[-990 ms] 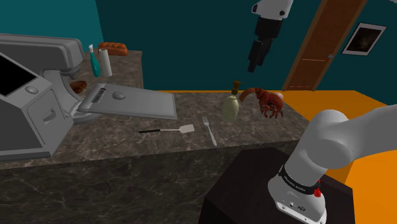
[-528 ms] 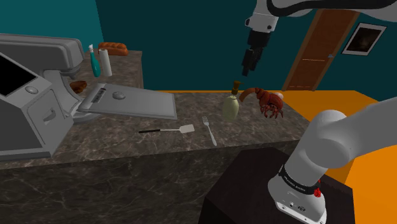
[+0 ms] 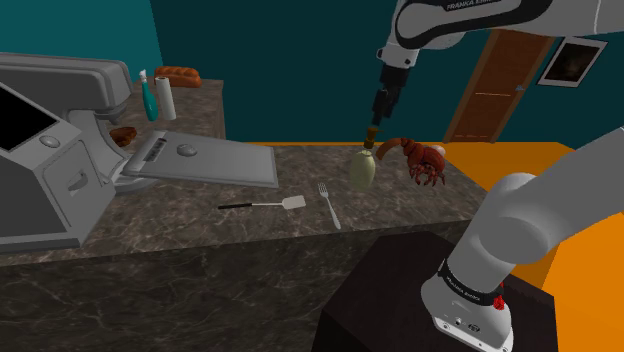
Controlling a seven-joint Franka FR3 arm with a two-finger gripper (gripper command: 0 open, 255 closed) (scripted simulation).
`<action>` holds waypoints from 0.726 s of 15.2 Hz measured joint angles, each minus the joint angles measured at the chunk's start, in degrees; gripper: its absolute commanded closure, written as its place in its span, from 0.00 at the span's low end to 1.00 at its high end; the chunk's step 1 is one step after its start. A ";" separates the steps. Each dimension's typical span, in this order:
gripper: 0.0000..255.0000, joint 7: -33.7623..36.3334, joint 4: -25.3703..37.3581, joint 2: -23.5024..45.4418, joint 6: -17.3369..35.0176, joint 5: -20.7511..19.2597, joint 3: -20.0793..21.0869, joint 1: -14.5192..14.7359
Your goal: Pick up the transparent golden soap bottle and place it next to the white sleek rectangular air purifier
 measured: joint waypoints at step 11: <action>0.00 -9.11 4.08 15.17 10.24 3.88 -7.22 -0.14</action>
